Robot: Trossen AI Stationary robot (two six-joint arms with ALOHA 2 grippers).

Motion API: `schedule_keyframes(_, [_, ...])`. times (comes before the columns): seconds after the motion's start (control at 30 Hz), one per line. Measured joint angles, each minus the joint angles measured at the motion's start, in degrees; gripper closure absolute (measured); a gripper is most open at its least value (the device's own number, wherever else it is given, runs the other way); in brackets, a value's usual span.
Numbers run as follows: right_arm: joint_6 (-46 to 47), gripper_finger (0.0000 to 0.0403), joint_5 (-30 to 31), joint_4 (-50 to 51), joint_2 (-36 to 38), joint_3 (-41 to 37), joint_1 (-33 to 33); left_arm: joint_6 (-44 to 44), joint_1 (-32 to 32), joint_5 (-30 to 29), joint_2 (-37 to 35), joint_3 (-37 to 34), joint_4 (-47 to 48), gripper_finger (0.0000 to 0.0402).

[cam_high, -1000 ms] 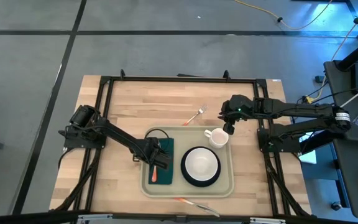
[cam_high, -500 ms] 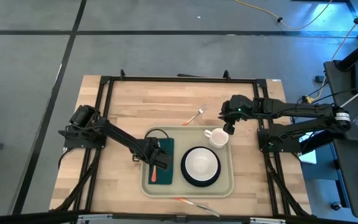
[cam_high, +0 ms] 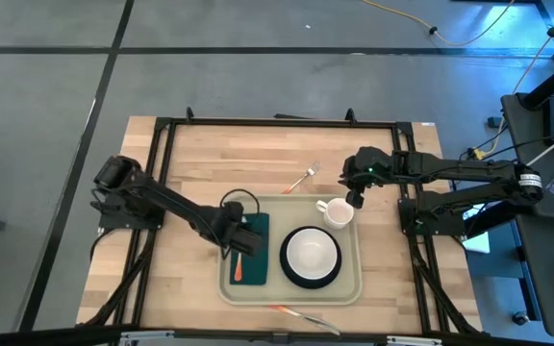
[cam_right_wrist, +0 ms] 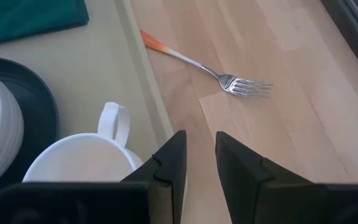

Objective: Set up tray
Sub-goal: Put the orange fork on the green napkin

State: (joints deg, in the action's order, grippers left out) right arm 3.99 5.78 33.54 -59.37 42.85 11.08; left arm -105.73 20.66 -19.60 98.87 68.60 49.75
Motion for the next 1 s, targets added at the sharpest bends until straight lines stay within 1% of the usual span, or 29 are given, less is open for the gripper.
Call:
schedule_keyframes(0.17, [0.0, 0.0313, 0.0, 0.2, 0.0, 0.0, 0.0, 9.7, 0.8, -9.1, -4.0, 0.0, 0.1, 0.0310])
schedule_keyframes(0.23, [0.0, 0.0313, 0.0, 0.2, 0.0, 0.0, 0.0, 13.8, 0.8, -10.9, -5.0, 0.0, 0.2, 0.0310])
schedule_keyframes(0.3, [-0.3, 0.0313, 0.1, 0.2, 0.0, 0.0, 0.0, 18.5, 0.4, -11.2, -5.8, 0.0, 0.5, 0.0310])
schedule_keyframes(0.43, [0.2, 0.0313, 0.1, -1.4, 0.0, 0.0, 0.0, 27.5, -2.0, -10.0, -6.7, 0.0, 1.9, 0.0307])
schedule_keyframes(0.57, [2.0, 0.0313, 0.1, -6.5, 0.0, 0.0, 0.0, 38.9, -5.8, -9.1, -7.1, 0.0, 1.3, 0.0307])
schedule_keyframes(0.67, [1.3, 0.0313, 0.1, -10.4, 0.0, 0.0, 0.0, 44.5, -8.9, -9.2, -7.1, 0.0, 1.3, 0.0306])
schedule_keyframes(0.8, [1.9, 0.0313, 0.1, -13.0, 0.0, 0.0, 0.4, 50.6, -13.1, -9.6, -7.1, 0.0, -0.1, 0.0306])
schedule_keyframes(0.87, [3.3, 0.0313, 0.1, -13.0, 0.0, 0.0, 0.6, 53.9, -16.3, -7.3, -7.1, 0.0, -3.3, 0.0306])
schedule_keyframes(1.0, [4.8, 0.0313, 0.1, -12.6, 0.0, 0.0, 1.4, 64.3, -23.0, 2.5, -6.4, 0.0, -14.4, 0.0306])
